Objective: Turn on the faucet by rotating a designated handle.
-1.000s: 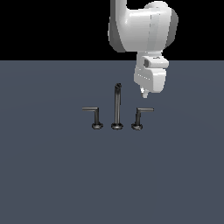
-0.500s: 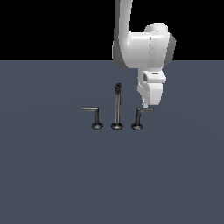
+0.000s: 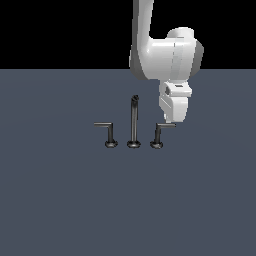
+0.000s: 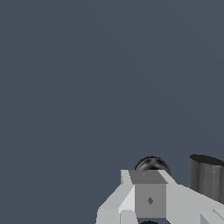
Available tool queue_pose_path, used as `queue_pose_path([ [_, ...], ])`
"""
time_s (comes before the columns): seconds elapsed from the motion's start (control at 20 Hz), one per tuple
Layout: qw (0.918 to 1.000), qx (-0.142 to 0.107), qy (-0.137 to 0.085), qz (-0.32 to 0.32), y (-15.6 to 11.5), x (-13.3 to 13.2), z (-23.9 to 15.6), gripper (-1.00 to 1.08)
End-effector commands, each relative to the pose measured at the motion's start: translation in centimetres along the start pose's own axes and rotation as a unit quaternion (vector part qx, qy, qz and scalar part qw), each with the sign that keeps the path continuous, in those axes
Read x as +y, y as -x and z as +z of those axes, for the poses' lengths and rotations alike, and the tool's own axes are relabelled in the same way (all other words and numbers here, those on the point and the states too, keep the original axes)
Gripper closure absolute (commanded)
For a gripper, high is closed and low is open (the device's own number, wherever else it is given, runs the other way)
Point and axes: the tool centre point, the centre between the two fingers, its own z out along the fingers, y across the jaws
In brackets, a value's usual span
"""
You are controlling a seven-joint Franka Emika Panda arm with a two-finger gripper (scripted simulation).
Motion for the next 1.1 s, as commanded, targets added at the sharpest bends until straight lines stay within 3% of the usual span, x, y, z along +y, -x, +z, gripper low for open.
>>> queue_pose_path([
  [0.0, 1.0000, 0.000, 0.000, 0.001, -0.4, 0.8, 0.0, 1.08],
  [0.4, 1.0000, 0.000, 0.000, 0.001, -1.5, 3.0, 0.0, 1.08],
  [0.45, 1.0000, 0.000, -0.006, -0.004, -0.8, 2.1, 0.0, 1.08],
  [1.05, 1.0000, 0.000, -0.002, -0.001, -0.3, 6.0, 0.0, 1.08],
])
